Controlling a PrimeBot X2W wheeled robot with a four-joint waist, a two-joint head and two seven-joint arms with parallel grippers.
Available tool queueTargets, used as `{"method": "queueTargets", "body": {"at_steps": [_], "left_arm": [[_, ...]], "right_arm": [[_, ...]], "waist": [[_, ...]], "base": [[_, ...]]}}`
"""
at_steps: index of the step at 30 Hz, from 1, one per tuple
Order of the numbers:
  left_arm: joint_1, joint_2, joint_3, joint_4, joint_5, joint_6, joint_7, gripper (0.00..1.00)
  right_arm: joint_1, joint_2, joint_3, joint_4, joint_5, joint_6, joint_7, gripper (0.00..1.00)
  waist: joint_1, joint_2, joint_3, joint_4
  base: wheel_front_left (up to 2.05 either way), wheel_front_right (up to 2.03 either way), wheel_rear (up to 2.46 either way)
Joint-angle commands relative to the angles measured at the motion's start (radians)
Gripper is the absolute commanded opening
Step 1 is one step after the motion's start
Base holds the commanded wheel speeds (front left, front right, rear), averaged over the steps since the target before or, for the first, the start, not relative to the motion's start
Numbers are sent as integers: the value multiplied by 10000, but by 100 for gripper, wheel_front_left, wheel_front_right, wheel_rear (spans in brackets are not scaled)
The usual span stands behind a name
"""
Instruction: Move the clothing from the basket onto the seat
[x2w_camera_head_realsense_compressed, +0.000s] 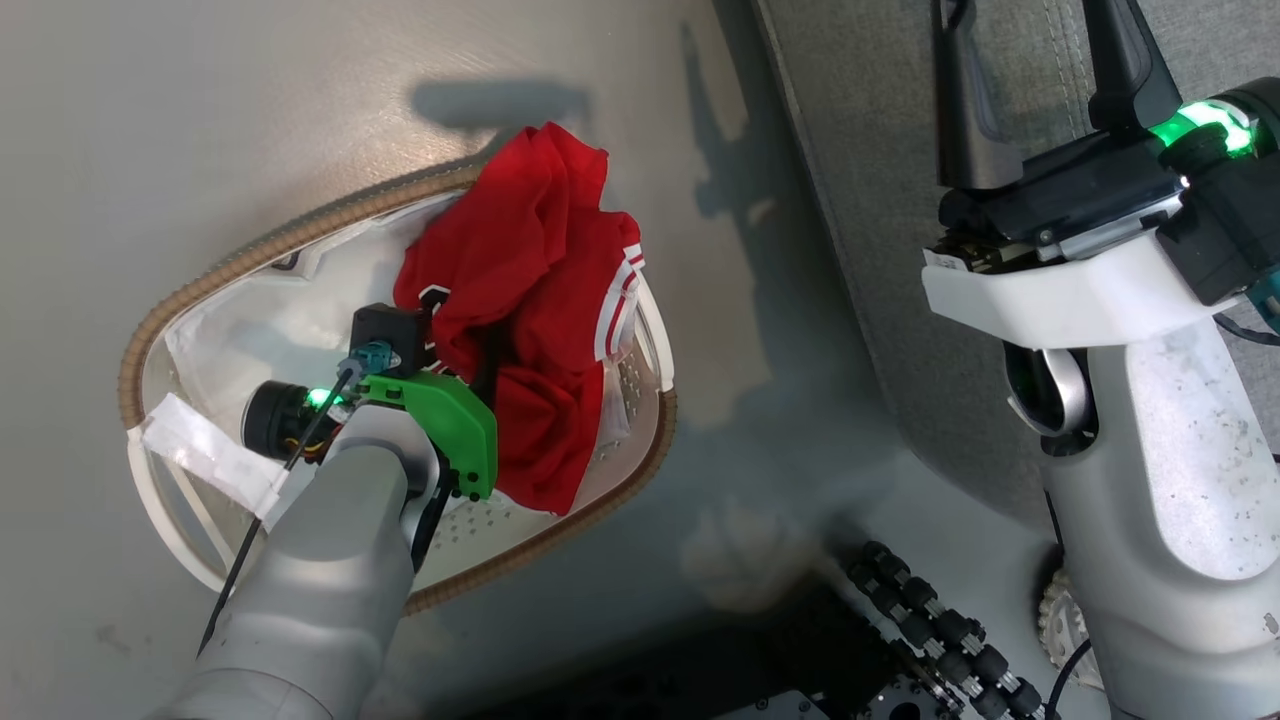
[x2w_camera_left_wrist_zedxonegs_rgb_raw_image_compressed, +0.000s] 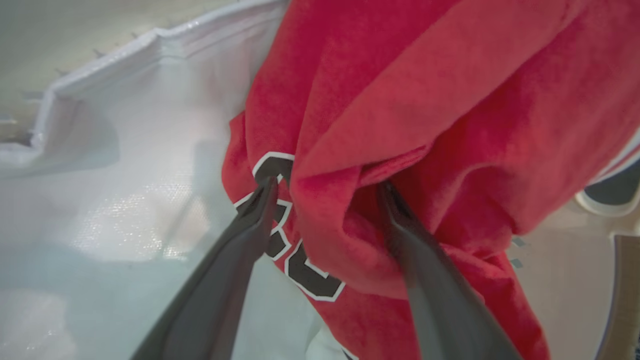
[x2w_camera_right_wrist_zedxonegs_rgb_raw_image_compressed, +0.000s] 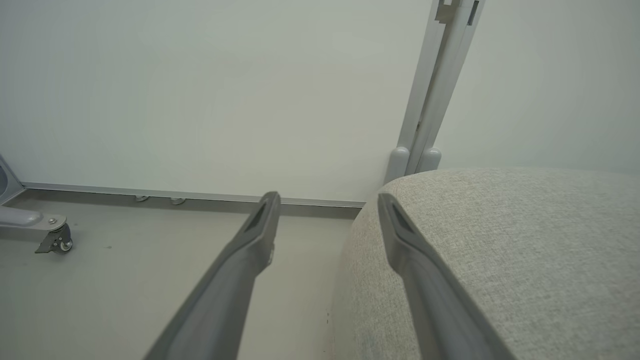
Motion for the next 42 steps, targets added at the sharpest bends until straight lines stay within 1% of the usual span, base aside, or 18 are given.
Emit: {"method": "queueTargets", "body": {"at_steps": [1, 3, 4, 5, 11, 15, 20, 24, 33, 38, 42], "left_arm": [[-187, 70, -1, 61, 44, -27, 1, 100], [-235, 69, -72, 66, 39, -27, 1, 100], [-196, 67, -177, -7, -2, -28, 1, 45], [-176, 67, -220, -61, -42, -28, 1, 0], [171, 65, -399, -476, -266, -28, 3, 0], [528, 65, -141, -826, -297, -26, 1, 0], [1106, 52, 2, -1634, 78, -25, 1, 0], [1752, 52, 338, -2635, 421, -21, 0, 0], [3628, 50, 1218, -5375, 1179, -9, 0, 0], [4314, 53, 1487, -6660, 1425, -20, -2, 0], [4619, 50, 1471, -7518, 1594, -25, -2, 0]], "right_arm": [[-164, 14, 20, -73, -56, -14, -22, 100], [-181, 19, 65, -113, -96, -14, -22, 100], [-203, 20, 83, -109, -101, -14, -22, 100], [-220, 19, 94, -104, -105, -14, -22, 100], [-122, -1, 76, 147, -147, -14, -22, 100], [88, -99, 105, 413, -248, -14, -21, 100], [496, -127, 73, 803, -83, -14, -21, 100], [941, -209, 105, 1188, -35, -14, -22, 100], [2169, -279, 81, 2039, 28, -14, -22, 100], [2814, -284, 48, 2329, 58, -14, -21, 100], [3290, -222, 28, 2545, 91, -14, -22, 100]], "waist": [[-1, 0, 214, -165], [-1, 0, 220, -167], [-1, 0, 201, -166], [-1, 0, 175, -147], [-1, 0, -260, 73], [-1, 0, -866, 333], [-1, 0, -1909, 772], [-1, 0, -2838, 1170], [-1, 0, -4899, 1978], [-1, 0, -5753, 2325], [-1, 0, -6365, 2518]], "base": [[0, 0, 0], [0, 0, 0], [0, 0, 0], [0, 0, 0], [0, 0, 0], [0, 0, 0], [0, 0, 0], [0, 0, 0], [0, 0, 0], [0, 0, 0], [0, 0, 0]]}}
